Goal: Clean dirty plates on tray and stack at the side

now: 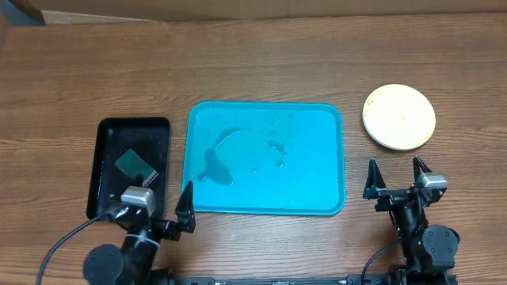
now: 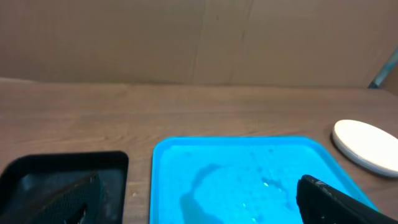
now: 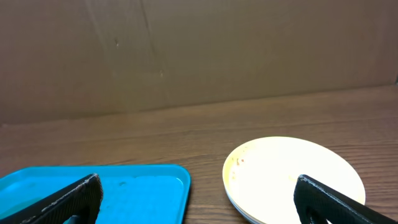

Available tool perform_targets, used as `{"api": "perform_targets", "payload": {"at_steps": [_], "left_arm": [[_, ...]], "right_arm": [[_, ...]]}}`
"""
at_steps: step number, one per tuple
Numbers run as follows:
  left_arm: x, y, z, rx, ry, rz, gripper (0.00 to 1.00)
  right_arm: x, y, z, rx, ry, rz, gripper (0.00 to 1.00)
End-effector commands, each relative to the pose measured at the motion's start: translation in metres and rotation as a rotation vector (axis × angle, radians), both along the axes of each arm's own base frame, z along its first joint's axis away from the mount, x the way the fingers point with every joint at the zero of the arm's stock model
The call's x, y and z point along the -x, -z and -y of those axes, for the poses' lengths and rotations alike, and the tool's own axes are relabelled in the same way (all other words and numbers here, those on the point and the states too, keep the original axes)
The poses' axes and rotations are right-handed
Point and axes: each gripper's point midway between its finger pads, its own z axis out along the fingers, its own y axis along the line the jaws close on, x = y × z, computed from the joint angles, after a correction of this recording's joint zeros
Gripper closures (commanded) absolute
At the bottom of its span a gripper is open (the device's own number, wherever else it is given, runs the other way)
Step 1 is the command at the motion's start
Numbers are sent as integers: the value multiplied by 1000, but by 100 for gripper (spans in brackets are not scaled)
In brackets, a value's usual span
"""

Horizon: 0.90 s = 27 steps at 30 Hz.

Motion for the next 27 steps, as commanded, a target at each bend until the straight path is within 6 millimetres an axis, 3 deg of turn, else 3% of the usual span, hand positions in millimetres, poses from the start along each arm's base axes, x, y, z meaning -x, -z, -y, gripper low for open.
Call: {"api": "perform_targets", "payload": {"at_steps": [1, 11, 16, 23, 27], "left_arm": [[-6, 14, 2, -7, 10, 41, 0], [-34, 33, -21, -15, -111, 146, 0], [-43, 51, -27, -15, -146, 169, 0], [-45, 80, -41, -2, -228, 86, 0], [-45, 80, -42, -72, -228, 93, 0]], "right_arm": [[0, 2, 0, 4, 2, 5, 0], [0, 2, 0, 4, 2, 5, 0], [0, 2, 0, 4, 2, 5, 0], [0, 2, 0, 4, 1, 5, 0], [0, 2, 0, 4, 1, 5, 0]]}}
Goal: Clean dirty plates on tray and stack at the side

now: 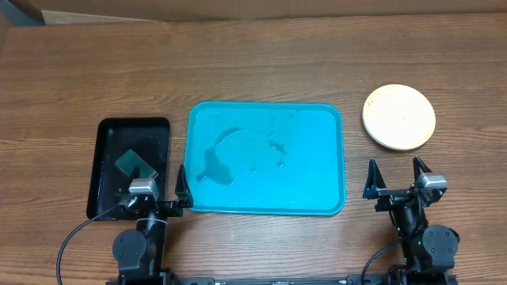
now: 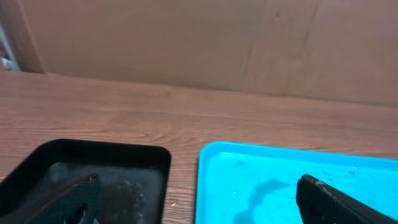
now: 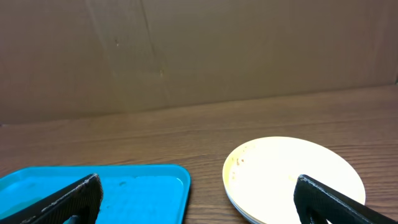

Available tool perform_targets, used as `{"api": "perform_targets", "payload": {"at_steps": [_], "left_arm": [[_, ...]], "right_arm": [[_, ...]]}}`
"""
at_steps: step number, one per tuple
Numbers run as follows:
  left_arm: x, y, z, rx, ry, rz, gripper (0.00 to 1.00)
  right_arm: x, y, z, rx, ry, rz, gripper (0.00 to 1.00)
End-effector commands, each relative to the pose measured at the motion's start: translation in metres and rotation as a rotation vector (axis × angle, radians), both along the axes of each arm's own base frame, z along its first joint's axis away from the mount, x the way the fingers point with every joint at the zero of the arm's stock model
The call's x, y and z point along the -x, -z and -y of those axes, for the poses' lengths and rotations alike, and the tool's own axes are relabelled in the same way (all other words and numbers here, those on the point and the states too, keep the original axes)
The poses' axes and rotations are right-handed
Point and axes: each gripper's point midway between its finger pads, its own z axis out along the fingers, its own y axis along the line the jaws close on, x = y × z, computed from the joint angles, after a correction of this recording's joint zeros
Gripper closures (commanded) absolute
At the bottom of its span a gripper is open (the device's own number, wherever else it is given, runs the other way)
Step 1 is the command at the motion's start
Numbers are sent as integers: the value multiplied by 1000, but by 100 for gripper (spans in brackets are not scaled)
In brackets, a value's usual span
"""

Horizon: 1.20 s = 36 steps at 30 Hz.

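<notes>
The blue tray (image 1: 317, 198) lies mid-table, wet with a puddle (image 1: 238, 154) and with no plate on it. A stack of cream plates (image 1: 399, 117) sits to its right, showing small brown specks (image 3: 239, 160) near the rim in the right wrist view. My left gripper (image 1: 155, 192) stands open at the table's front, between the black tray and the blue tray (image 2: 280, 180). Open as well, my right gripper (image 1: 396, 178) rests at the front, below the plates (image 3: 292, 177). Neither holds anything.
A black tray (image 1: 107, 131) at the left holds a dark green sponge (image 1: 135, 165). Brown cardboard walls the far side of the wooden table (image 1: 261, 63).
My left gripper has turned to the left and now faces the gap between the black tray and the blue tray. The right arm, plates and trays have not moved.
</notes>
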Motion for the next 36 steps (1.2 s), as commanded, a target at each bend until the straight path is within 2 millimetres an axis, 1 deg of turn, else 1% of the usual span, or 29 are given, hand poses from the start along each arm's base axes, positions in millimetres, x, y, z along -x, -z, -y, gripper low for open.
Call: {"api": "perform_targets", "payload": {"at_steps": [1, 8, 13, 36], "left_arm": [[0, 1, -5, -54, -27, 1, 0], [1, 2, -8, -93, -43, -4, 0], [0, 1, -3, -76, -14, 2, 0], [0, 1, -4, -76, -23, 1, 0]], "right_arm": [[0, 2, 0, 4, 2, 6, 0], [0, 1, 0, 4, 1, 6, 0], [0, 1, 0, 4, 2, 6, 0], [0, 1, 0, 4, 2, 6, 0]]}}
